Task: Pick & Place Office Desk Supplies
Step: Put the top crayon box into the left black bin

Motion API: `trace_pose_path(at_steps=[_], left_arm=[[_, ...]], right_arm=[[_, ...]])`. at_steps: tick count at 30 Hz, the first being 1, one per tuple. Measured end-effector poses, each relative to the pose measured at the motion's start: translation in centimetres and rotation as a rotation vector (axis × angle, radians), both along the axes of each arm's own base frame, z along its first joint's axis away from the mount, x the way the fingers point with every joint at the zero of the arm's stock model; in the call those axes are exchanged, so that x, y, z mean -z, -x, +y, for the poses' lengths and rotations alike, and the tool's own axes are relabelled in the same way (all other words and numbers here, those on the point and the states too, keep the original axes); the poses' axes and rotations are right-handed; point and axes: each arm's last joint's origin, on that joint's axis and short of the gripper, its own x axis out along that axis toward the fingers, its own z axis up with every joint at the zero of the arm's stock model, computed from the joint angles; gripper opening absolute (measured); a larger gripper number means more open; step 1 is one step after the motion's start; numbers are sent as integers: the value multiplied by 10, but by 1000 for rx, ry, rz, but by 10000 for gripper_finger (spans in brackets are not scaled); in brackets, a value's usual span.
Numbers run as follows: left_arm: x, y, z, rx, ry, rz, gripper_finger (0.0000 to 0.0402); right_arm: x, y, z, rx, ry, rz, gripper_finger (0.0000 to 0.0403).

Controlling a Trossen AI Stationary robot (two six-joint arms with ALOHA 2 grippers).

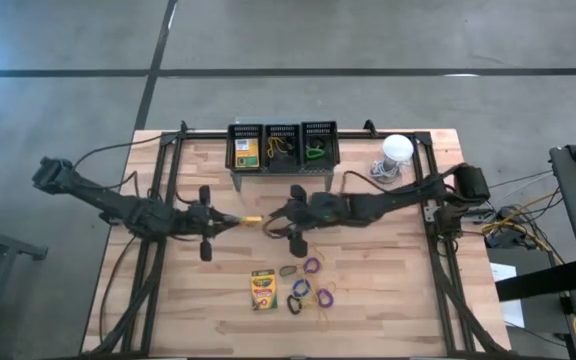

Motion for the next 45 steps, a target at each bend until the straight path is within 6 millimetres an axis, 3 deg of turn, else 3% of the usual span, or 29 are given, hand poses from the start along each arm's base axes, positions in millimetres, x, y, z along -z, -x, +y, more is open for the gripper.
trace_pose_path(at_steps=[4,7,12,16,24,30,35,41,45], left_arm=[[17,15,6,3,33,-176,29],[26,26,10,10,38,-345,30],[34,37,13,31,39,-505,33],[32,36,12,48,13,-502,34],[30,36,12,66,4,-510,36],[30,36,12,57,4,-509,36],[30,36,12,57,6,-510,37],[30,36,12,54,8,-508,44],[32,36,13,31,11,-495,70]], right_arm=[[24,11,0,-2,-22,-274,206],[29,12,-2,0,-35,-438,206],[22,-7,-7,-56,-34,-518,206],[3,-27,-10,-111,-43,-590,207],[-23,-66,-18,-285,-60,-306,260],[-41,-76,-25,-218,74,-204,280],[-43,-77,-22,-226,86,-214,231],[-41,-76,-21,-224,84,-214,129],[-42,-75,-21,-197,95,-214,54]])
